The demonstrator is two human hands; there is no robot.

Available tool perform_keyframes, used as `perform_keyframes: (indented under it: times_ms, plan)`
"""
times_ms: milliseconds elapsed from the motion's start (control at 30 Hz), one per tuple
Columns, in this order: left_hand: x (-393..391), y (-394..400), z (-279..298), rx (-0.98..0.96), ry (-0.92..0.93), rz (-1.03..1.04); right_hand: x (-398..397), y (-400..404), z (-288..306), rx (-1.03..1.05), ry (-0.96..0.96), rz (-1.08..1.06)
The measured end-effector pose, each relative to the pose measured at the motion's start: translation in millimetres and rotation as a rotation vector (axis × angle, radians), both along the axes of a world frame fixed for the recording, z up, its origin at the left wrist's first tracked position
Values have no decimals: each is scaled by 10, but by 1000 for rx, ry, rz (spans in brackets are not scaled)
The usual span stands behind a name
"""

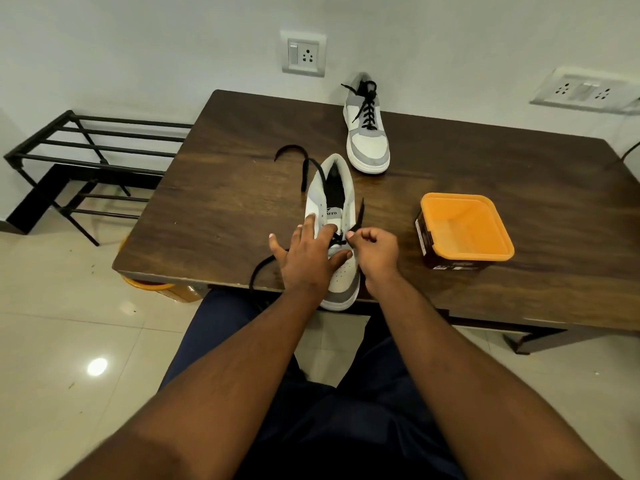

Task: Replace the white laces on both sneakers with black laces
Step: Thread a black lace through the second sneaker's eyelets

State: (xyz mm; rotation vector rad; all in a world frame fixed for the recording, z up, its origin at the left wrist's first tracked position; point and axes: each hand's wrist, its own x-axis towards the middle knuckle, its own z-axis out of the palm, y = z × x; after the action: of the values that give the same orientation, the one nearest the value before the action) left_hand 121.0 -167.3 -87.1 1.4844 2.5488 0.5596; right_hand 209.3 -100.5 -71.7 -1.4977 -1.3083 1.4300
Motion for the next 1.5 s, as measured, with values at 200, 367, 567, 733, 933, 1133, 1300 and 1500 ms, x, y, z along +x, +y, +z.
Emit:
perform_keyframes:
  times_ms: [200, 367, 567, 733, 933, 1133, 1300, 1500]
  plan:
    - [-1, -9, -1, 5, 8, -2, -31, 277, 223, -43, -42, -11]
    - [12, -24, 1, -9, 7, 1, 45, 123, 241, -156, -84, 104]
    - [14, -12, 14, -29, 15, -2, -68, 37, 167, -145, 20, -3]
    - [8, -26, 20, -49, 1, -8, 107, 389, 505, -16, -128, 21]
    - [12, -14, 21, -55, 21, 4, 411, 1002, 1258, -34, 471, -361]
    - [14, -10, -3, -44, 45, 12, 216, 219, 255, -172, 208, -146]
    - [26, -8, 7, -53, 53, 11, 39, -46, -94, -65, 111, -103]
    - [19, -19, 5, -51, 39, 3, -80, 25, 14, -5, 44, -43]
